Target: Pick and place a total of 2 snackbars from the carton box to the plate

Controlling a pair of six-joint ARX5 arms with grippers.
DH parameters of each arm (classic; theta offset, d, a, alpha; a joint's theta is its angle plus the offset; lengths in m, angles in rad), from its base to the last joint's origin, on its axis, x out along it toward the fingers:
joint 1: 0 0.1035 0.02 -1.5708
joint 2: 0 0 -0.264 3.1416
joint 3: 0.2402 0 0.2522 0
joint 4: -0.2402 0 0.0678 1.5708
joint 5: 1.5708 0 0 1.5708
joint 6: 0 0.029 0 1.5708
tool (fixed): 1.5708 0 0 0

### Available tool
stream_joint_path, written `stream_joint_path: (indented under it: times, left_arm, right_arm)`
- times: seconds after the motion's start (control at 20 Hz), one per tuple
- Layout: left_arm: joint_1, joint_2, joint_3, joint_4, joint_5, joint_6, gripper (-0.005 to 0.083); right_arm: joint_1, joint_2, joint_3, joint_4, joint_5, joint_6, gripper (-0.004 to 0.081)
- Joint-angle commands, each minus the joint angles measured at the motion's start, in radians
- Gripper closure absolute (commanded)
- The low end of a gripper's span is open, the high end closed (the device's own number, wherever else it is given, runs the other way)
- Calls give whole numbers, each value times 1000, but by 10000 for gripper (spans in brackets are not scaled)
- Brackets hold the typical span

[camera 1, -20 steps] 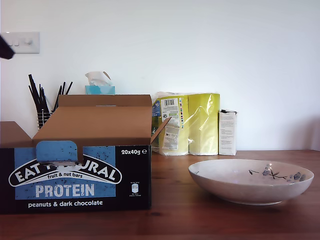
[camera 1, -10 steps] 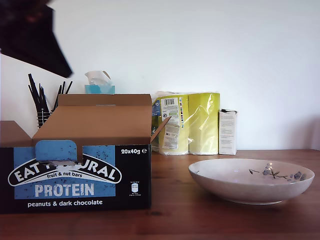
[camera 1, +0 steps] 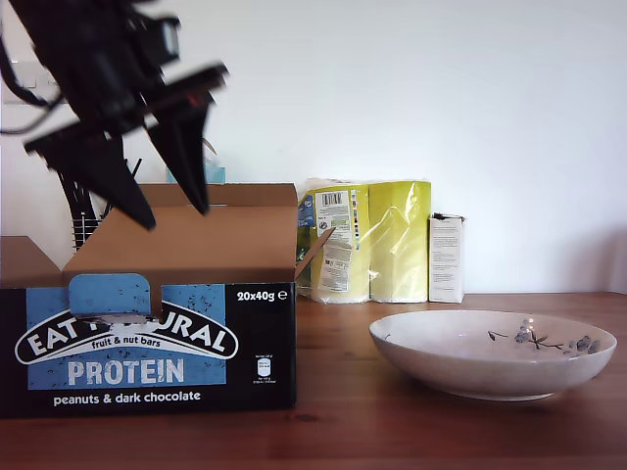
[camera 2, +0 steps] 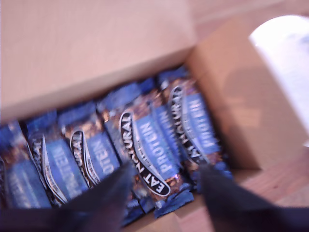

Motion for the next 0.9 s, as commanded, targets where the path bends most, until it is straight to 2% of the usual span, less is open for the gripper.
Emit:
stream_joint_path:
  times: [0.0, 0.15, 0.55, 0.85]
  left_arm:
    - [-4, 46, 11, -3, 0, -29, 160]
    - [-12, 113, 22, 24, -24, -98, 133]
    - [-16, 199, 24, 79, -71, -112, 135]
    - [-18, 234, 24, 106, -72, -111, 135]
  right_arm:
    - [4, 0, 6, 16, 0, -3, 783]
    - [4, 0, 6, 19, 0, -15, 783]
    - [5, 0, 6, 20, -1, -29, 783]
    - [5, 0, 6, 35, 0, -29, 783]
